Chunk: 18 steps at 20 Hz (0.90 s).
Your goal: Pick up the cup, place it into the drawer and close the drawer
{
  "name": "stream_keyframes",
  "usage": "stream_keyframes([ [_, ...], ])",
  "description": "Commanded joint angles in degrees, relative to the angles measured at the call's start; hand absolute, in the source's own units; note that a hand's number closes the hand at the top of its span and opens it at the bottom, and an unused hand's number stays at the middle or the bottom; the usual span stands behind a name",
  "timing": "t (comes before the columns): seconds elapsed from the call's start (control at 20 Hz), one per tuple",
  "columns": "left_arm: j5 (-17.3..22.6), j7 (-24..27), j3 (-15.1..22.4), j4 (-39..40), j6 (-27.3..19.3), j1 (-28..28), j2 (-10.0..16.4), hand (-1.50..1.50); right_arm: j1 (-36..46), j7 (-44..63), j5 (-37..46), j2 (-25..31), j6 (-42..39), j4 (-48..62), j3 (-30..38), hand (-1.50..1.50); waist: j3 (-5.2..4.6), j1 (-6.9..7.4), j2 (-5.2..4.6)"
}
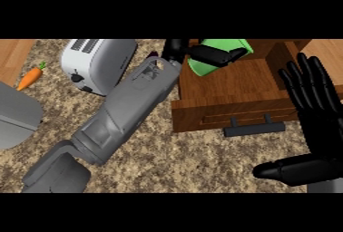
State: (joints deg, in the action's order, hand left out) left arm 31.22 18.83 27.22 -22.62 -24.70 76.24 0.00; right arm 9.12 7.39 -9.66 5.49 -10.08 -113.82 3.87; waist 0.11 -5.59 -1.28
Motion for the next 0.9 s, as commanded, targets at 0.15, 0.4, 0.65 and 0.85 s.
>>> stream_keyframes([
  [0.15,1.7,-1.2,5.9,1.3,-2.5,-0.4,0.0,-1.5,0.0,0.4,-0.3,-1.2,0.5,-2.2,-1.3,-1.5,-0.02,-1.08,-0.12],
  [0.4,5.9,1.0,5.6,-1.3,-1.2,-1.0,0.0,-1.5,0.0,-0.4,-3.8,-0.2,-1.7,0.6,0.7,-1.5,0.0,-0.67,-0.23],
  [0.65,10.4,6.4,3.4,-4.6,-0.7,-1.2,0.0,-1.5,-0.7,4.5,-7.2,-0.1,-1.2,-4.5,0.6,-1.5,-0.08,0.6,0.41],
  [0.85,14.0,10.0,2.3,-7.4,0.6,-2.8,0.0,-1.5,-1.8,1.5,-9.1,1.0,-3.9,-1.4,2.6,-1.5,-0.05,2.02,0.55],
])
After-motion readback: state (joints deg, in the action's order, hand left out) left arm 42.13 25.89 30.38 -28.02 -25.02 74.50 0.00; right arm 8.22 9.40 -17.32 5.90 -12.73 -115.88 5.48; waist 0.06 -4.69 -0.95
